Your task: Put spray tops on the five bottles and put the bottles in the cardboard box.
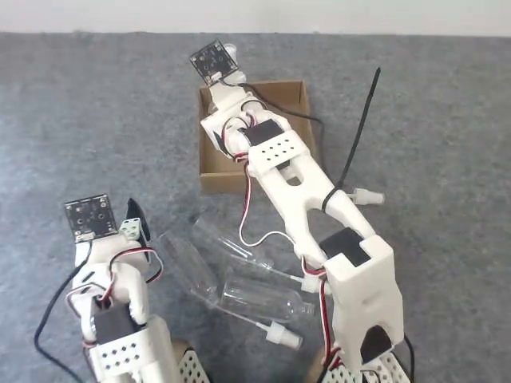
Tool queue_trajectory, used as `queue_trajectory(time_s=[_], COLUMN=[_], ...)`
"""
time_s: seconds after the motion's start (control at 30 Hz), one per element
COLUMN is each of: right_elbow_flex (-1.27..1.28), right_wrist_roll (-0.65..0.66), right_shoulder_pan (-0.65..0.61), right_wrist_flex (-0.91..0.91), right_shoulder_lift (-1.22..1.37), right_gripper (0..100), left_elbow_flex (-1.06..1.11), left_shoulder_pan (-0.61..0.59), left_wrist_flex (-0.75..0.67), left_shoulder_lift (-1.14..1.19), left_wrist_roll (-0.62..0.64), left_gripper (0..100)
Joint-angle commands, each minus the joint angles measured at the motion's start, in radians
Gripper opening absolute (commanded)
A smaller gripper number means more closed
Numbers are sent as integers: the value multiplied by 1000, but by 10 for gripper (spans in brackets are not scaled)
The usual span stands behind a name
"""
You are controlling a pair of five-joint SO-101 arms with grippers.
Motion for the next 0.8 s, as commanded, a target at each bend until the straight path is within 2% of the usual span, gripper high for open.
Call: queue_trajectory(time_s=[0.0, 0.17, 0.63, 0.77], right_elbow_flex=[-31, -31, -31, -32], right_wrist_roll=[-8, -8, -8, -8], right_shoulder_pan=[15, 12, -10, -10], right_wrist_flex=[12, 38, 44, 108], right_shoulder_lift=[-2, -7, -10, -62], right_gripper=[179, 254, 254, 255], left_elbow_flex=[-12, -12, -10, -10], left_shoulder_pan=[-6, -5, -3, -3], left_wrist_flex=[-26, -26, -26, -26], left_shoulder_lift=[-14, -14, -14, -14], left_wrist_roll=[-9, -9, -9, -9], left_gripper=[148, 148, 148, 148])
